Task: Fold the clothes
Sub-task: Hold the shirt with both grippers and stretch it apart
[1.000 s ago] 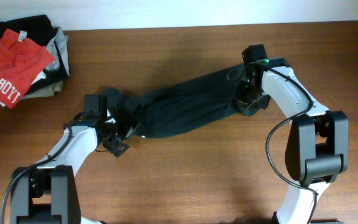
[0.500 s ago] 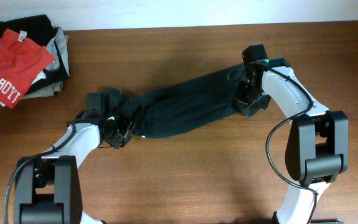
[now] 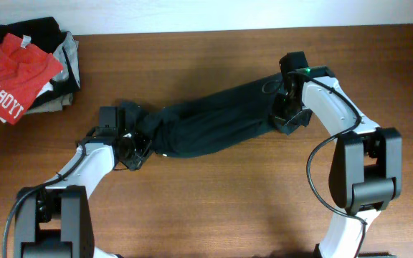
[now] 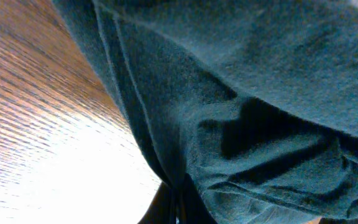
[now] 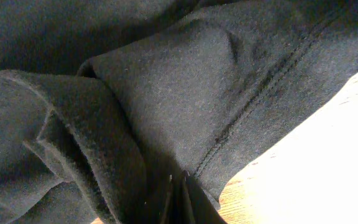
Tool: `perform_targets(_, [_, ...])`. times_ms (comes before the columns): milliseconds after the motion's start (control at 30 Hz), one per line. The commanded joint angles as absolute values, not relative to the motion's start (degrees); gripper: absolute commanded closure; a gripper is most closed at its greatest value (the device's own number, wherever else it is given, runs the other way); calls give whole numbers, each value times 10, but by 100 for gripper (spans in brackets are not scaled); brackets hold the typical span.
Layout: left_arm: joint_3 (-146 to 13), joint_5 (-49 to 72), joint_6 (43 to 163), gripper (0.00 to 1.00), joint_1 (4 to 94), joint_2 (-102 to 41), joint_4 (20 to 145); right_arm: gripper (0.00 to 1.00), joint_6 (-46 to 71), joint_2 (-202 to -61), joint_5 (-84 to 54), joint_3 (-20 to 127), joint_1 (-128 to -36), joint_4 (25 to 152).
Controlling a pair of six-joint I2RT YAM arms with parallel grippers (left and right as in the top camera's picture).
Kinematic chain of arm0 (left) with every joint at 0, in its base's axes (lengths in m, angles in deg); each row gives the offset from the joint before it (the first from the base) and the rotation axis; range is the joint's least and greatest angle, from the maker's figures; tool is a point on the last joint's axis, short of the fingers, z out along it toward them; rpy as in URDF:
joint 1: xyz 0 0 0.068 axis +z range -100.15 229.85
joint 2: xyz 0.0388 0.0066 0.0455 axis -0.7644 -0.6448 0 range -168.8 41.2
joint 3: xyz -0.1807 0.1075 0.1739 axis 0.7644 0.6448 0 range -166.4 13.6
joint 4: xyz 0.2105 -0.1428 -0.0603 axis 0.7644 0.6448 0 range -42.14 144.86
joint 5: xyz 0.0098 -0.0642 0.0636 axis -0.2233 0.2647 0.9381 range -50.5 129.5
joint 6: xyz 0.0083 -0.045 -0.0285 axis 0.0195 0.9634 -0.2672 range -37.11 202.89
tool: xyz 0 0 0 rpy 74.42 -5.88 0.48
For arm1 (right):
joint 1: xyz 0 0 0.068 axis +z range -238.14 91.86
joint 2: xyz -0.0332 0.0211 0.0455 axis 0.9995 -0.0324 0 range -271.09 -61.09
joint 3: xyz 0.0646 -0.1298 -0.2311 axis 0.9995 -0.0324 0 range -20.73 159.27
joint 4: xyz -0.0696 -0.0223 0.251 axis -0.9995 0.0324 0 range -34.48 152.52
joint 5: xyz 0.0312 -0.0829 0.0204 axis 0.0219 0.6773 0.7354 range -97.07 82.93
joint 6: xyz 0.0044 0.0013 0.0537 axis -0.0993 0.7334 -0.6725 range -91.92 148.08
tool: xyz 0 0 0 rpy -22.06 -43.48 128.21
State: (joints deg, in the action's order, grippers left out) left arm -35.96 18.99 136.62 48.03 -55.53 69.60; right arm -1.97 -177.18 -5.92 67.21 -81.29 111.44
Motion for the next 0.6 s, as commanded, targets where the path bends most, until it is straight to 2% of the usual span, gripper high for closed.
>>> perform_targets(0, [-361,197,1342,99,479,-541,700,89,-26,-1768,-60,668,-810,1117])
perform_targets(33, [-361,196,1334,95,479,-540,702,88,-26,-1768,-60,668,-810,1117])
perform_targets(233, [-361,196,1333,94,479,-538,706,88,-27,-1768,-60,668,-810,1116])
perform_targets(300, [-361,196,1333,90,479,-538,706,87,-27,-1768,-60,668,-810,1116])
perform_targets(400, [-361,193,1333,92,479,-538,706,88,-27,-1768,-60,668,-810,1116])
perform_targets(433, [-361,194,1333,99,479,-538,706,88,-27,-1768,-60,668,-810,1116])
perform_targets(500, [-361,191,1330,99,479,-538,706,88,-27,-1768,-60,668,-811,1116])
perform_targets(533, [-361,181,1319,99,479,-532,708,96,-27,-1766,-60,668,-812,1119])
perform_targets(567, [-361,181,1306,99,479,-513,716,96,-29,-1758,-62,670,-817,1126])
